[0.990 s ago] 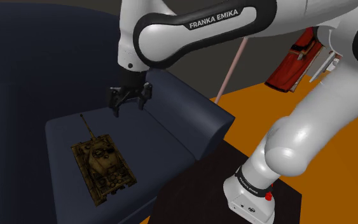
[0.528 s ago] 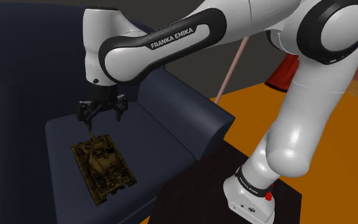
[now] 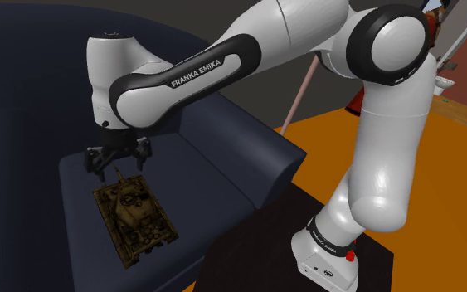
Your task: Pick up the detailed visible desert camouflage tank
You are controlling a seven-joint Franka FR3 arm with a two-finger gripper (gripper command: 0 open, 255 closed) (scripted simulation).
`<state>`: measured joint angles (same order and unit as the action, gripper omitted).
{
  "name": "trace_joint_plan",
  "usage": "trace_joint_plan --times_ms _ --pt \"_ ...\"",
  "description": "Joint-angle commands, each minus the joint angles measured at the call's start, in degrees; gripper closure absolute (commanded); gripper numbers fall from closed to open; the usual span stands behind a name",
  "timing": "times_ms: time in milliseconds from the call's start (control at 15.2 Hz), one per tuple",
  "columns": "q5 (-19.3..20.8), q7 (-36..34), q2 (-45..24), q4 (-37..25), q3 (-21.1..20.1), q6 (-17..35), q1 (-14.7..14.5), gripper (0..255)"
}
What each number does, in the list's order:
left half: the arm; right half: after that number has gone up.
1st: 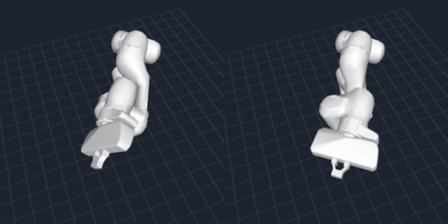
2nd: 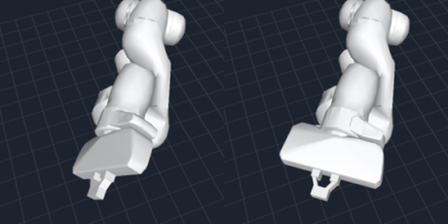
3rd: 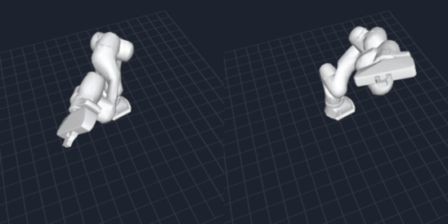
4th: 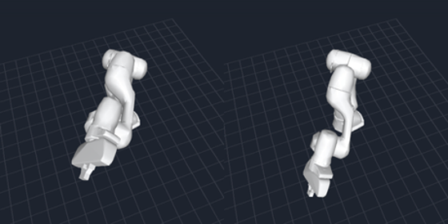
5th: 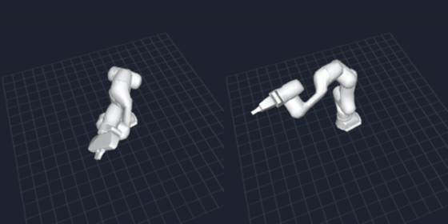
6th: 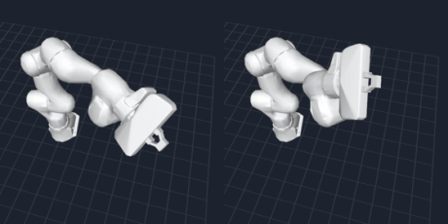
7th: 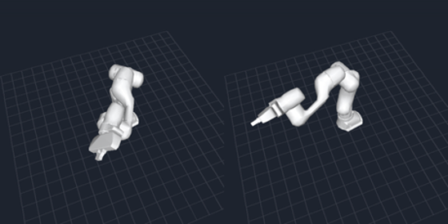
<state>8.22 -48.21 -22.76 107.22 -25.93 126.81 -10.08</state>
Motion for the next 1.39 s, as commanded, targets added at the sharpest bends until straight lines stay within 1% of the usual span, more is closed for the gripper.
trace_joint_plan --times_ms 0,198,264,858,1320 --pt "0.5 -0.3 -0.9 0.4 0.3 1.2 -0.2 0" --pt "0.9 -0.5 -1.7 0.7 0.5 2.2 -0.4 0" --pt "0.9 -0.5 -1.7 0.7 0.5 2.2 -0.4 255" --pt "0.9 -0.5 -1.7 0.6 0.5 2.2 -0.4 255" --pt "-0.7 0.4 1.4 -0.9 -0.4 -2.1 0.3 255"
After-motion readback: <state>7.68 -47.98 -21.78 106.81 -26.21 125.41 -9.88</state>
